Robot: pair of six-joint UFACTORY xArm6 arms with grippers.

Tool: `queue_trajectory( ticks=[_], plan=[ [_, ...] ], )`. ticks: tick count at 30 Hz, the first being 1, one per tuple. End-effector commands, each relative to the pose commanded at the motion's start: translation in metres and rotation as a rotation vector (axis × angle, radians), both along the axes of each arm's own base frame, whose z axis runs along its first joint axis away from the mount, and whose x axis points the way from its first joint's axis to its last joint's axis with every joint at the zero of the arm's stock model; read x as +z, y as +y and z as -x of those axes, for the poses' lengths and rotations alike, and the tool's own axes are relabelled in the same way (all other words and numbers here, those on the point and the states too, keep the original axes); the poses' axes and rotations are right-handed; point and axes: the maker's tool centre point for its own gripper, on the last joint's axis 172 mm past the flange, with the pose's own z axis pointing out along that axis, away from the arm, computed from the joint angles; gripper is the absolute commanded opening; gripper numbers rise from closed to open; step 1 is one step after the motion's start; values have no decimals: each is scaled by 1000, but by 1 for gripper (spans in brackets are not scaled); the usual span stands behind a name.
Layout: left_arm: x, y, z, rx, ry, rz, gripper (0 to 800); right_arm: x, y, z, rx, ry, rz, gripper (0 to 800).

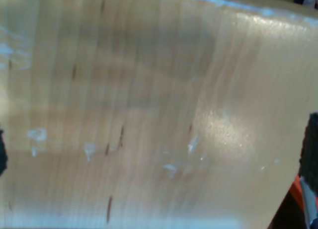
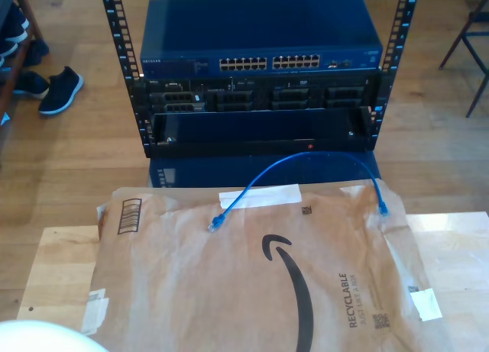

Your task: Grab the cable and plug it in

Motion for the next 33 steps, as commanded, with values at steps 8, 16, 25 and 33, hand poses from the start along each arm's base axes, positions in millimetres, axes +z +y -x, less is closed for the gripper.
queue_trajectory(
  ticks=[8,16,25,33],
  plan=[
    [70,24,-2,37,29,65,800,65,-38,-19,-72,-43,65,796],
    [130,36,-71,52,166,41,800,110,-54,-128,-61,-173,148,793],
    [156,-5,-198,29,258,-113,800,125,31,-283,32,-147,133,778],
    [151,-84,-256,-76,282,-234,800,117,161,-336,161,-131,128,789]
  ],
)
